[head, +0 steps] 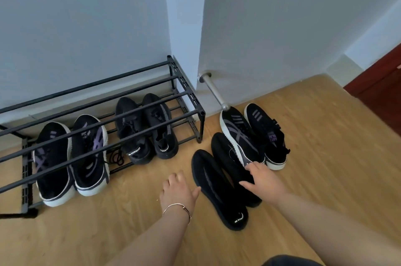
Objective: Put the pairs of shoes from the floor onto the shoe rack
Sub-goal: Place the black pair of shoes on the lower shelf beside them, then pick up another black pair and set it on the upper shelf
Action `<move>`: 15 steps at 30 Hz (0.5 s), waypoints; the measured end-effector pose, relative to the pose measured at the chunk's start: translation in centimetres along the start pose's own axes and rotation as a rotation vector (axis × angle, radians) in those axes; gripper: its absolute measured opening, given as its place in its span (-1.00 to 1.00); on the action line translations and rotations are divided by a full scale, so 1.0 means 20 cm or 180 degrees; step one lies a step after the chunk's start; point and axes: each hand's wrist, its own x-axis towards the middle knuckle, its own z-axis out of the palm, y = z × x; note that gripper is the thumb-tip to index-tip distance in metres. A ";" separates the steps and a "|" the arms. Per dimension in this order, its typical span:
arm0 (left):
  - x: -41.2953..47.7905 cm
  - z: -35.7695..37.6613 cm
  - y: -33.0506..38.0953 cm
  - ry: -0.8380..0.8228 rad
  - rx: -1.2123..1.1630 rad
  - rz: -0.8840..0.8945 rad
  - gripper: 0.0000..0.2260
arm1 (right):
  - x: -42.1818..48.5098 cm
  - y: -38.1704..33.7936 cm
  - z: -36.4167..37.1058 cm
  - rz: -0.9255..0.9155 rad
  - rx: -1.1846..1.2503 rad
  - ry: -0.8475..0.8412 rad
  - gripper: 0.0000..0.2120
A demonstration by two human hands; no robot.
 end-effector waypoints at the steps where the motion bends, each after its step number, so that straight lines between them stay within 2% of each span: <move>1: 0.00 0.03 0.02 -0.0076 -0.0097 -0.0070 -0.32 | -0.01 0.03 0.02 0.0132 0.0039 0.0016 -0.51; 3: 0.00 0.08 0.05 -0.0285 -0.0295 -0.0241 -0.30 | -0.01 0.07 0.06 0.0428 0.0189 -0.0005 -0.54; 9: 0.00 0.23 0.16 -0.0957 -0.1289 -0.0597 -0.29 | 0.02 0.10 0.18 0.1187 0.1026 -0.0027 -0.45; 12: 0.00 0.27 0.20 -0.0955 -0.1717 -0.0812 -0.35 | 0.02 0.10 0.21 0.1411 0.1432 0.0096 -0.43; 15: 0.01 0.30 0.21 -0.0889 -0.2102 -0.0864 -0.25 | 0.02 0.08 0.24 0.1441 0.1834 0.0162 -0.41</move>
